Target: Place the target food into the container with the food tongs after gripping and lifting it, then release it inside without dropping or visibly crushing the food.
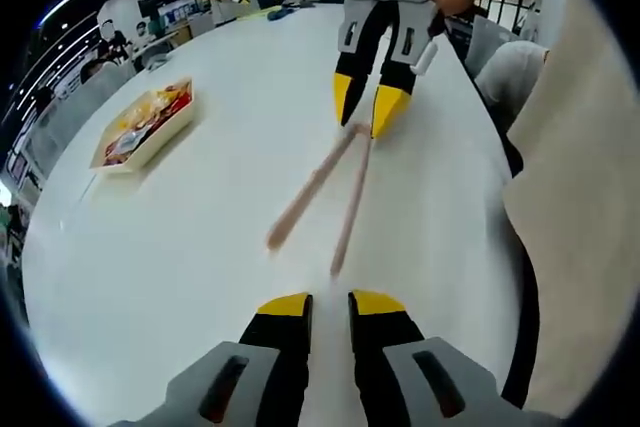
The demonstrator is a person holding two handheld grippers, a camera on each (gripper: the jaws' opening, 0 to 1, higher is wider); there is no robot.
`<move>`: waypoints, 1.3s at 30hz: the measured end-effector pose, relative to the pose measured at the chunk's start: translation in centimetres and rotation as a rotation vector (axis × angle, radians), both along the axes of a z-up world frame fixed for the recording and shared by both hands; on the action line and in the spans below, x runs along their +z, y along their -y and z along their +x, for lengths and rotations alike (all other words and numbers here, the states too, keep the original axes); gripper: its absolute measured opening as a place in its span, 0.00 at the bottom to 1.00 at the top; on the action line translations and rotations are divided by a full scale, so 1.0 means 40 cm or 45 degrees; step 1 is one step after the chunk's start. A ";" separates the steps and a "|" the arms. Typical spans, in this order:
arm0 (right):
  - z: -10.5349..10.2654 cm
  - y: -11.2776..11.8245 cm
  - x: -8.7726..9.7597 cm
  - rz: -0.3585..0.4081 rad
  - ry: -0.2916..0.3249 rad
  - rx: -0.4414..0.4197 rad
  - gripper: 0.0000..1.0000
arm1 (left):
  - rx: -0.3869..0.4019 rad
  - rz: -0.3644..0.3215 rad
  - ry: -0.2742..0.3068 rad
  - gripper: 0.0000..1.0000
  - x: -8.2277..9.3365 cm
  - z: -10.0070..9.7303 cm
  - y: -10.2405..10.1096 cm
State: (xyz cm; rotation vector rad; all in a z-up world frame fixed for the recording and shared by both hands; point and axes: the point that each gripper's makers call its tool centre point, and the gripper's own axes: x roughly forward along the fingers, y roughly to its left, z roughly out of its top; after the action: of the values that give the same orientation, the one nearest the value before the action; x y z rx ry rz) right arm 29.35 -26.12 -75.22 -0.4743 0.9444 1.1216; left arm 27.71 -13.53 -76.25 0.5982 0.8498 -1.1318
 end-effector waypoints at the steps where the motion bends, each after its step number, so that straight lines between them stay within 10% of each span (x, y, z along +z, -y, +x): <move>1: -0.001 -0.001 0.000 0.001 0.000 0.001 0.19 | 0.004 0.001 -0.001 0.13 0.001 -0.001 -0.002; 14: -0.002 0.006 0.014 0.010 0.051 -0.058 0.22 | 0.106 -0.101 -0.001 0.24 0.033 0.001 -0.004; 39: -0.005 0.006 0.115 0.136 0.120 -0.259 0.30 | 0.398 -0.341 0.218 0.41 0.156 0.066 -0.047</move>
State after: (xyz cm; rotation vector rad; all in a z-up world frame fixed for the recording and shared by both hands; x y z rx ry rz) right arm 29.17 -26.38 -70.60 -0.3332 0.8264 0.9513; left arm 30.33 -11.63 -70.02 0.3209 0.6058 -0.8761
